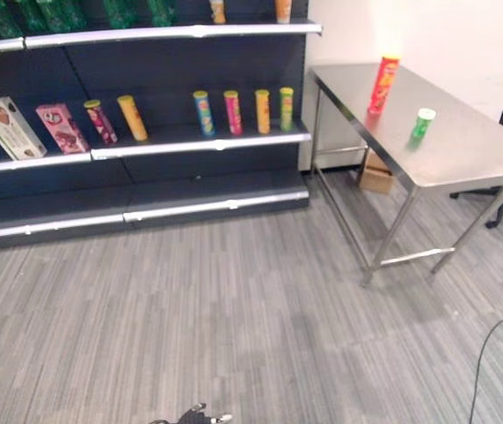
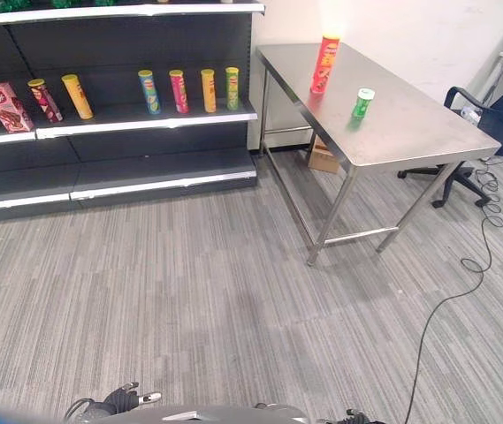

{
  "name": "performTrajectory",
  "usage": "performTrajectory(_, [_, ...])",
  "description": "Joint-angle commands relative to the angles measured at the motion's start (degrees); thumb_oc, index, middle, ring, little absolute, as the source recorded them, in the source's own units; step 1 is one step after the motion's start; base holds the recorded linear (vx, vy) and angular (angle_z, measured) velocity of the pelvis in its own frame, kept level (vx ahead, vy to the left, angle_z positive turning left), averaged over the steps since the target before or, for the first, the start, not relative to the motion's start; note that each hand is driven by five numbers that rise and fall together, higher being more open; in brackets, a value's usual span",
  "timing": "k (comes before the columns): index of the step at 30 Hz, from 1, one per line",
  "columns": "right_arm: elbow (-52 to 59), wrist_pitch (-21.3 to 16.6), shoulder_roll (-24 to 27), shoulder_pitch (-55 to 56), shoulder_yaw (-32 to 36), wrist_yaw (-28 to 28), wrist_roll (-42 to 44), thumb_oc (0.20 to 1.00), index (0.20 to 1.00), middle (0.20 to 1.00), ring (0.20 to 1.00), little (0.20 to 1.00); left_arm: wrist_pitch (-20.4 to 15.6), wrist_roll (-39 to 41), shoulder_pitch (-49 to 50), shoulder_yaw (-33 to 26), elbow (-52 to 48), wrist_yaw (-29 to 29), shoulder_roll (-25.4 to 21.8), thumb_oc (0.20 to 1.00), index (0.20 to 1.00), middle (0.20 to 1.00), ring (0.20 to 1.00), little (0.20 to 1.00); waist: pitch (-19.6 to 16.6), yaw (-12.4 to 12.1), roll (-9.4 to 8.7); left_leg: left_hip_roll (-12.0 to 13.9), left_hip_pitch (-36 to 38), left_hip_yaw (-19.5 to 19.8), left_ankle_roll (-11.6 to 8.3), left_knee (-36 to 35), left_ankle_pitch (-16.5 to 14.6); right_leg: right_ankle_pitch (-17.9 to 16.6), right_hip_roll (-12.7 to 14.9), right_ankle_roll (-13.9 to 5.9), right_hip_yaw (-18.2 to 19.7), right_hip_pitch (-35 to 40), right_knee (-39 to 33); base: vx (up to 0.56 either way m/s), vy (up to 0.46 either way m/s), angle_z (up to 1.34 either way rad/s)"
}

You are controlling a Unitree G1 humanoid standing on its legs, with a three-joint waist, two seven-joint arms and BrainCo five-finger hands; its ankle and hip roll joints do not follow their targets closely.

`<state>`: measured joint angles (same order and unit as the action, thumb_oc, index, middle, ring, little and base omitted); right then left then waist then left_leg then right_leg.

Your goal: Put the goods on the table back onto the shelves and tidy them up.

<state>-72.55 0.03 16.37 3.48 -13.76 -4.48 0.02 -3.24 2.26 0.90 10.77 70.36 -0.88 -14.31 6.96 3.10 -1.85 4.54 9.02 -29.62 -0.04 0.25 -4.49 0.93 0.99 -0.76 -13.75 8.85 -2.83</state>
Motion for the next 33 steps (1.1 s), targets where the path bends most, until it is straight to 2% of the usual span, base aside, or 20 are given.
performTrajectory(1, [-1.6,-0.7,0.4,-3.0,0.3,-0.3,0.3,1.000,1.000,1.000,1.000,1.000,-1.7,2.1,-2.9,-0.1,1.6,-0.3,-1.4,1.000,1.000,1.000,1.000,1.000,-0.9,1.1,0.66,2.9,-1.9,1.4,-5.34,-2.4,7.1,-0.1,5.5,-7.69,0.3,-0.5,-0.8,0.02,0.013,-0.03])
performTrajectory(33, [-0.8,-0.7,0.6,-3.9,-1.6,0.5,-1.1,1.000,1.000,1.000,1.000,1.000,-1.4,-2.9,-2.8,2.7,2.5,-0.3,-0.7,1.000,1.000,1.000,1.000,1.000,-0.2,1.2,0.97,2.0,-1.5,1.3,-4.71,-3.6,6.9,-1.2,6.1,-8.33,1.1,-2.0,-0.5,0.00,0.004,-0.01])
